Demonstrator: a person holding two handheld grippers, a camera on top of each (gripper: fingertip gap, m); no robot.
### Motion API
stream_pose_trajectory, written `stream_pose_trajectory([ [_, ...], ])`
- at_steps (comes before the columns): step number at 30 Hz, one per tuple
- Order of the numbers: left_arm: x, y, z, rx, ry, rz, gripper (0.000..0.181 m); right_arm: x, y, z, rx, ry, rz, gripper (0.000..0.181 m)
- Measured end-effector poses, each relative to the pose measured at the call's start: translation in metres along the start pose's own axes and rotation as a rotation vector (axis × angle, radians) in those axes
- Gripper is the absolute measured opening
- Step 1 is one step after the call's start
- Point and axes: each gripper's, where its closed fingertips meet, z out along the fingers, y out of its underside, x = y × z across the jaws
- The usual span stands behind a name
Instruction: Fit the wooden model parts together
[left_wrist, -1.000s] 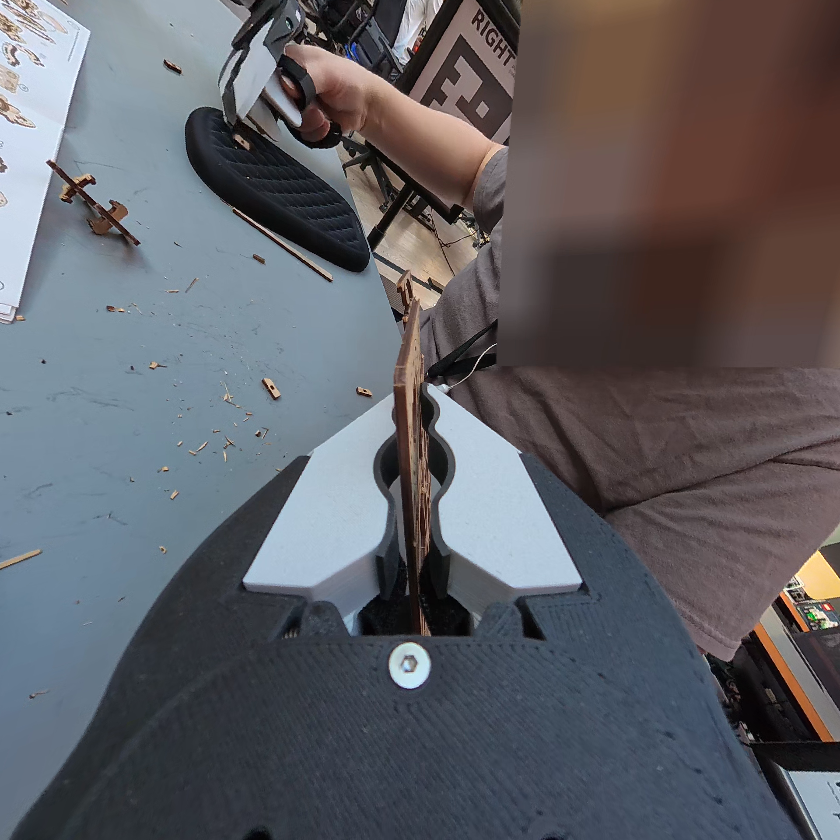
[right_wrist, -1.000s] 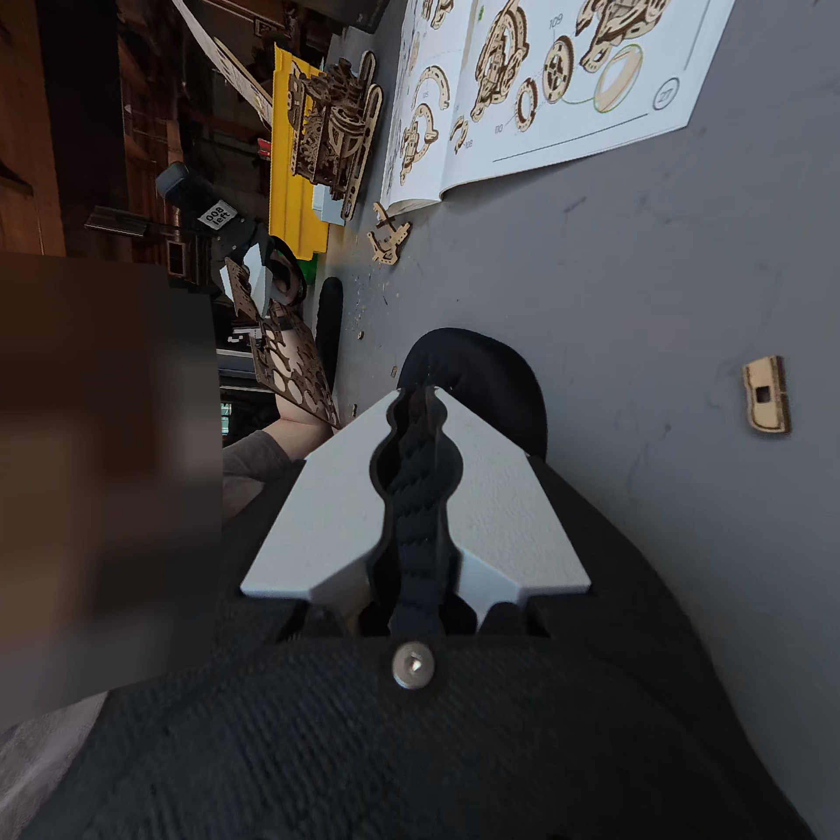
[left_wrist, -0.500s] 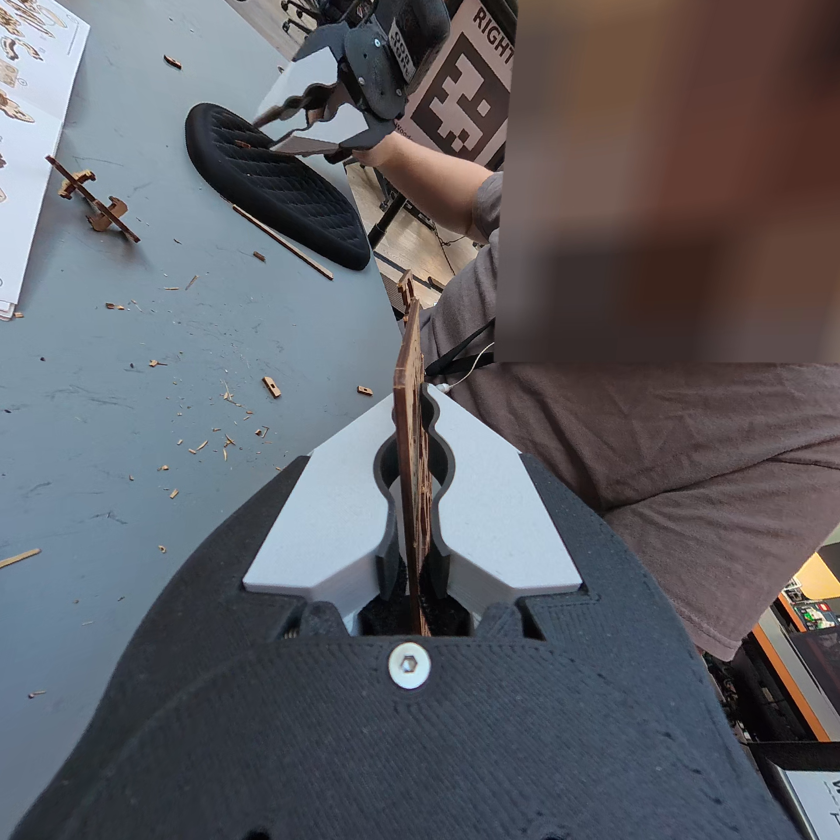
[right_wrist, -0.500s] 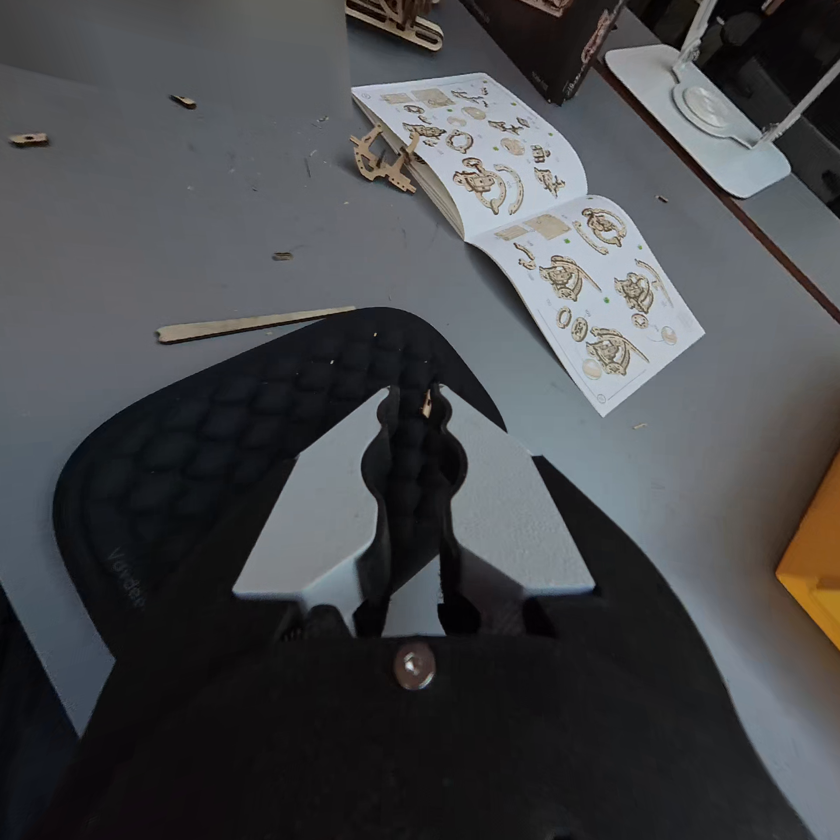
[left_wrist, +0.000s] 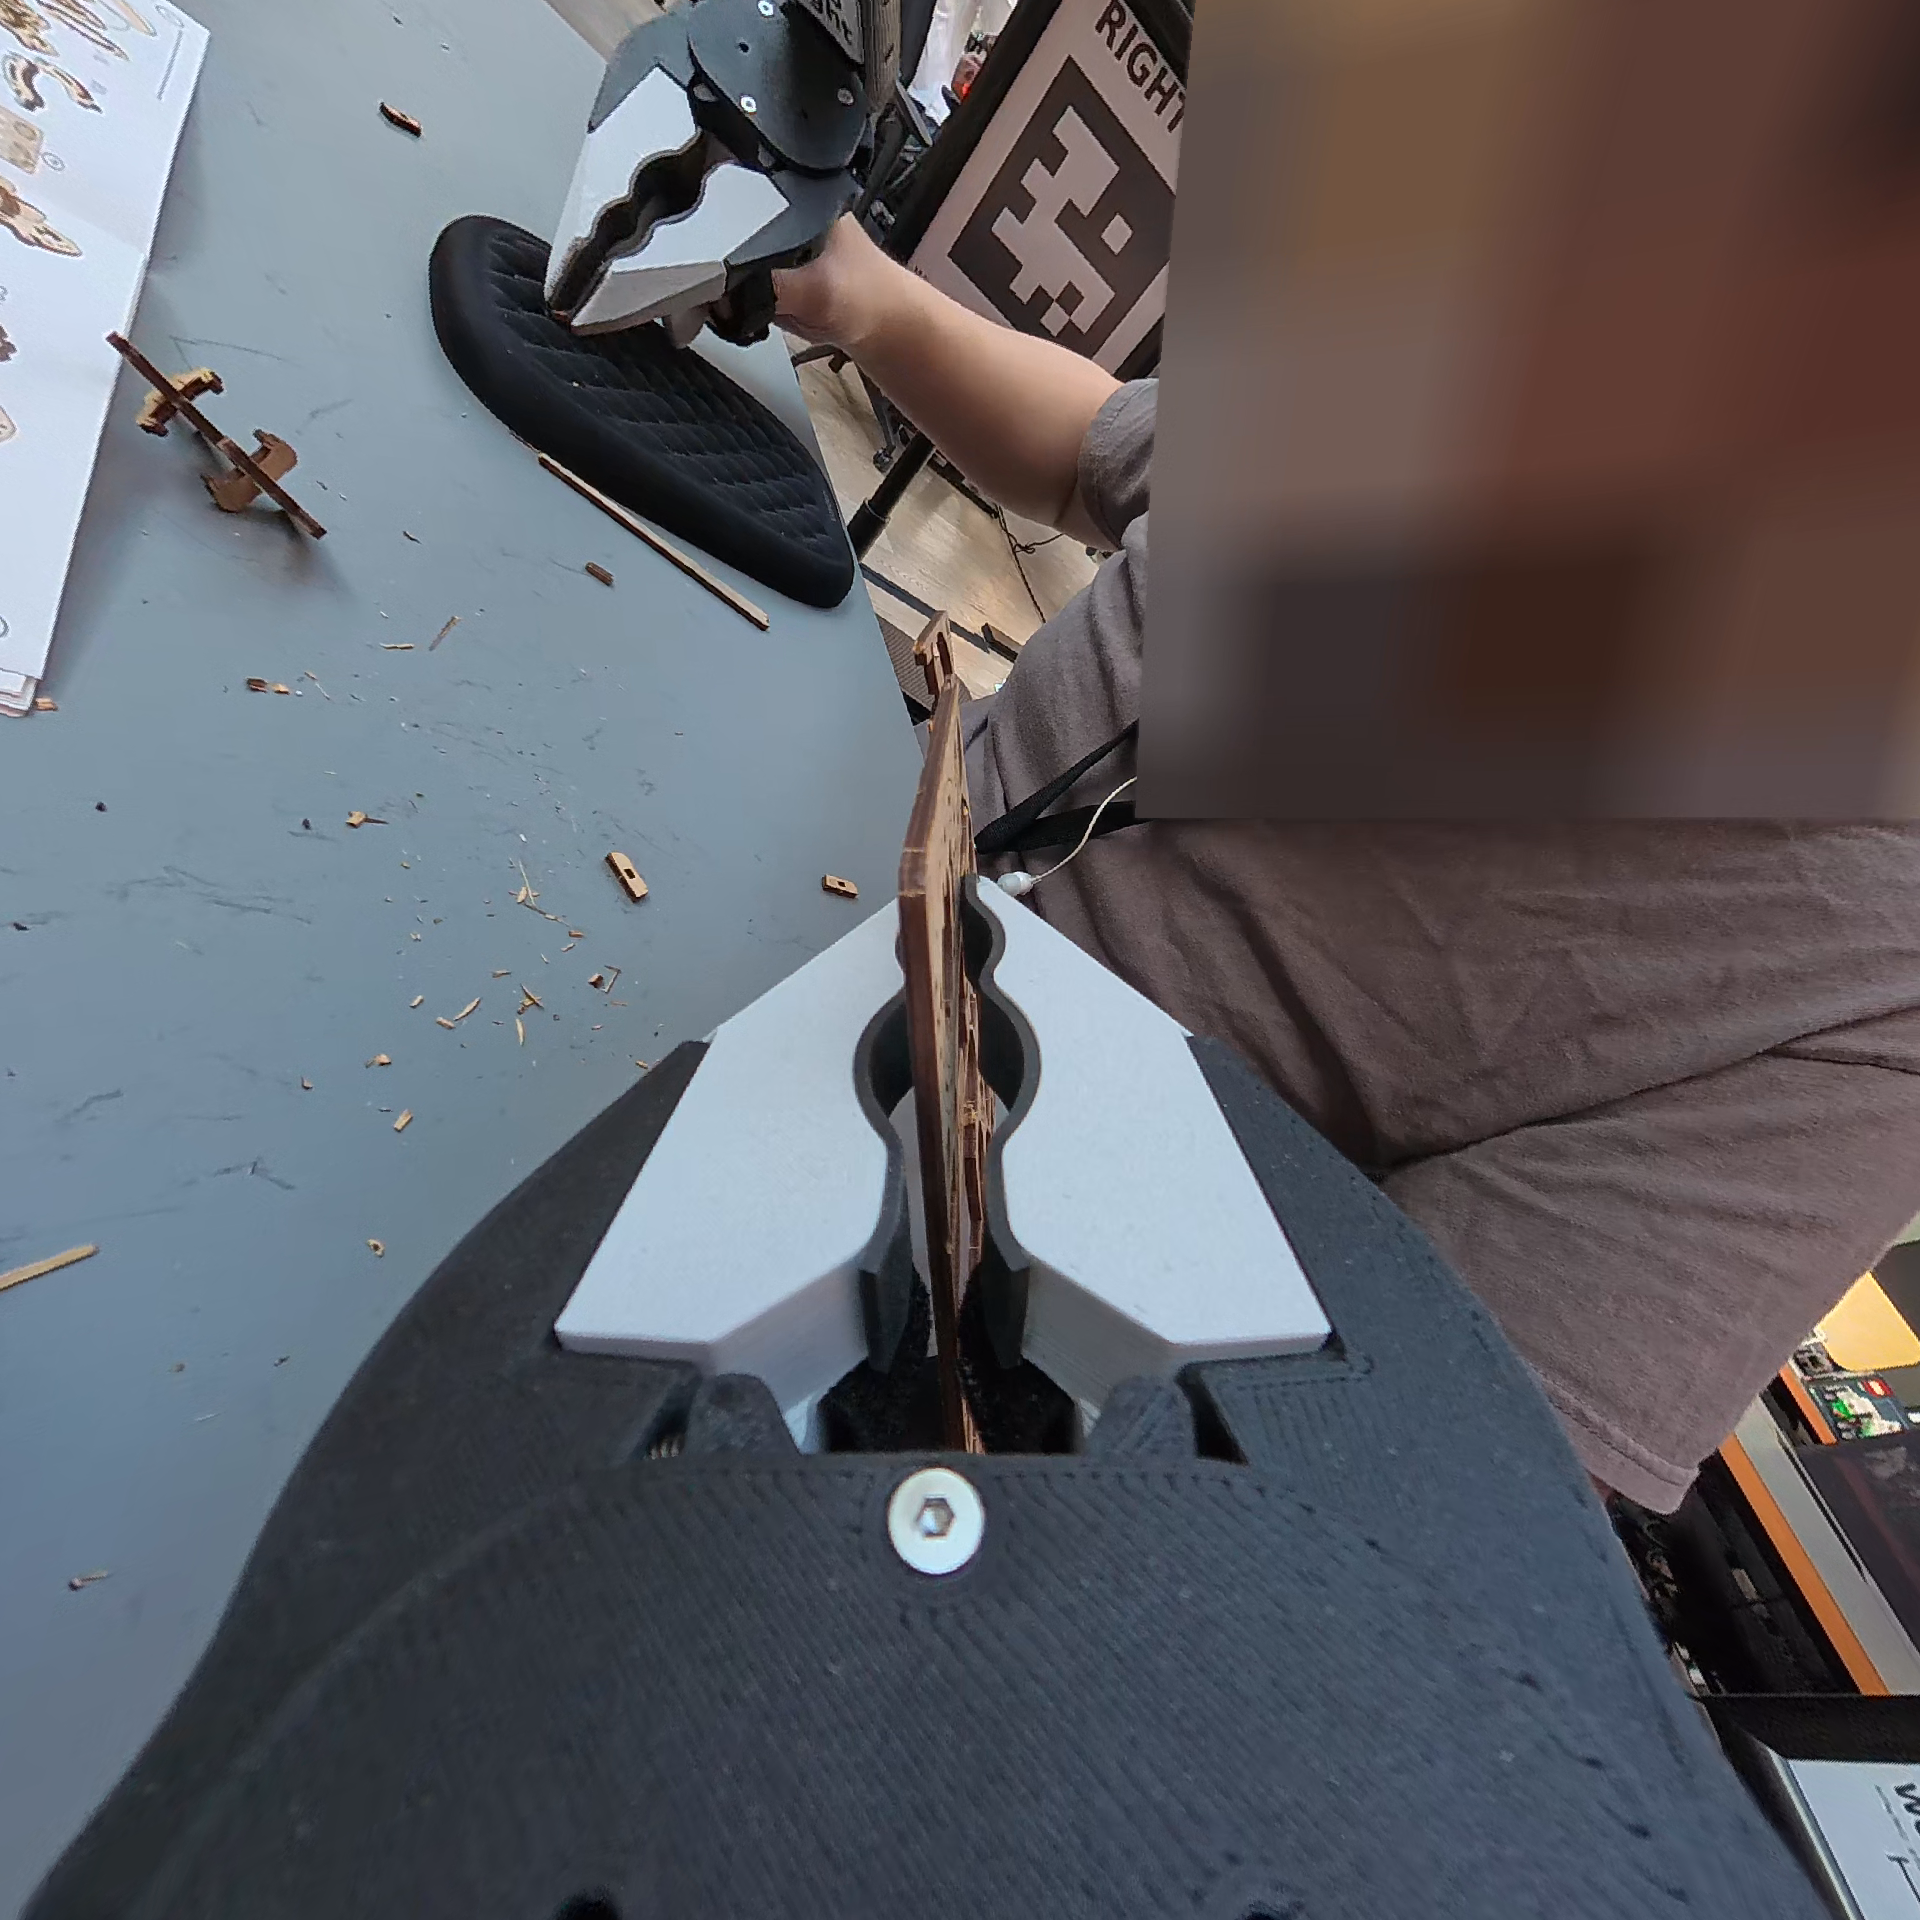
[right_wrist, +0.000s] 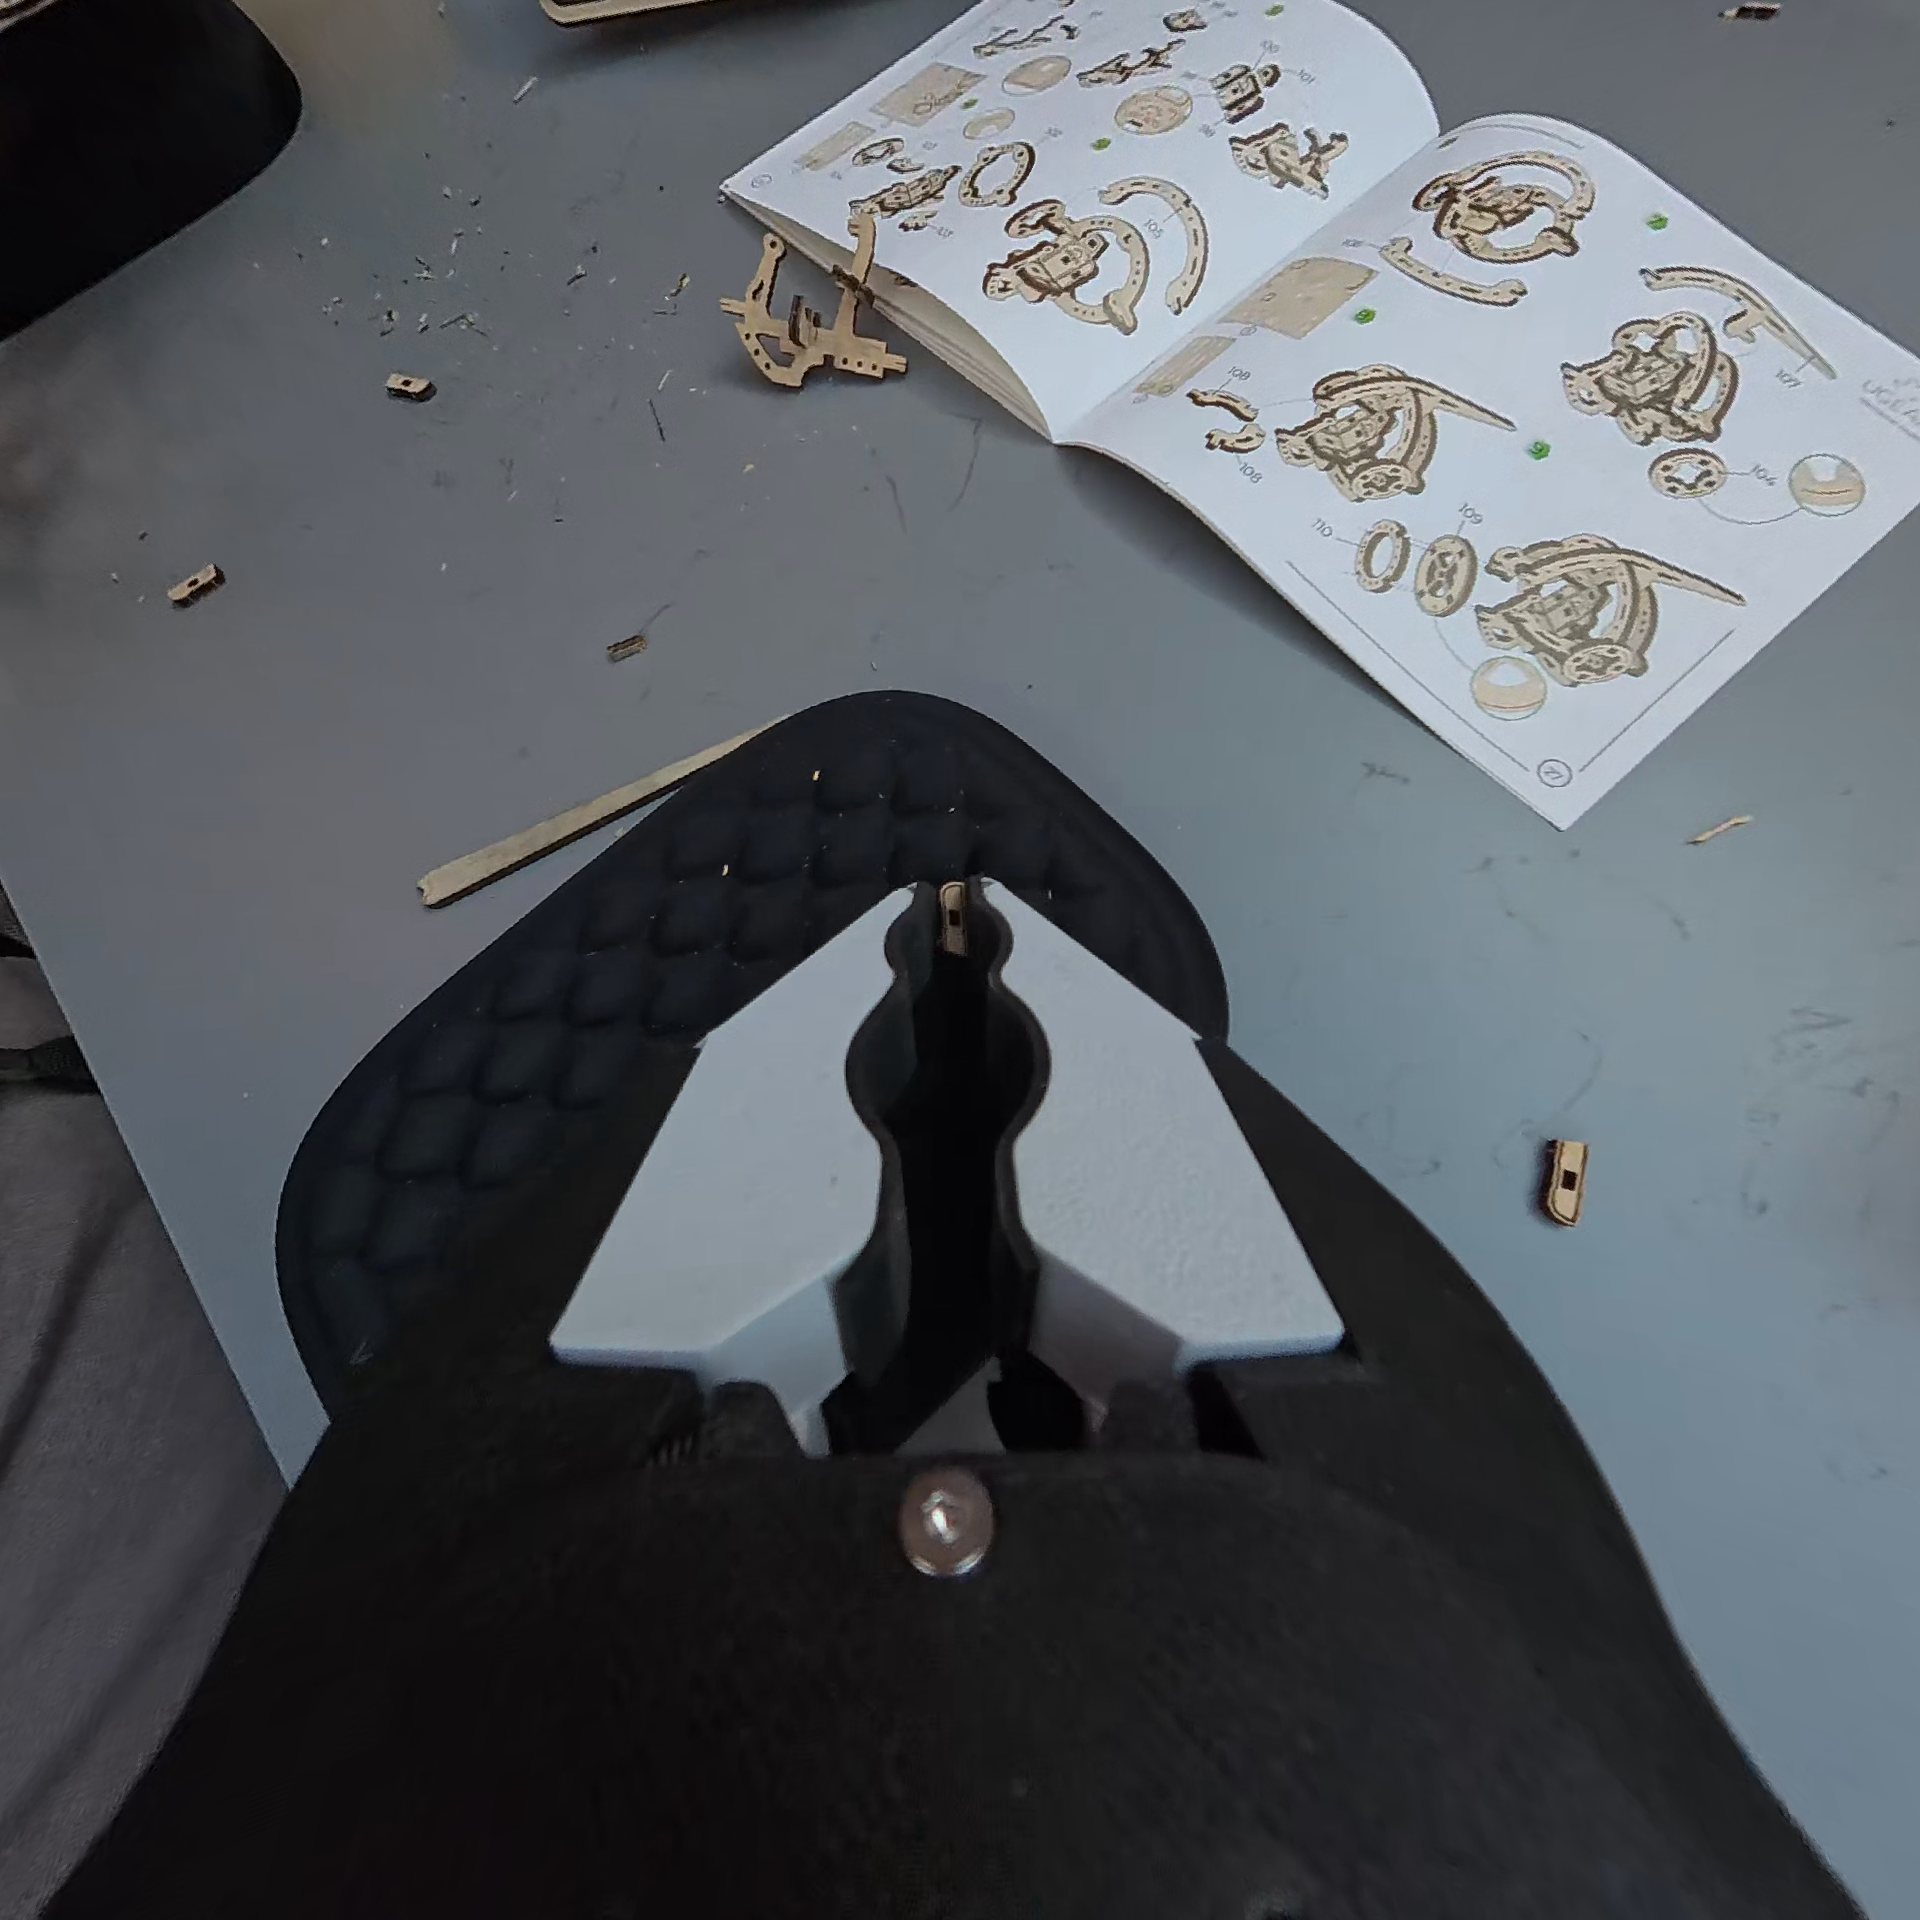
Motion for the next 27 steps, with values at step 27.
stream_pose_trajectory([
  [27,0.0,0.002,0.0,-0.007,-0.002,0.003,0.0,0.127,0.006,-0.039,-0.101,0.334,0.108,0.02],
])
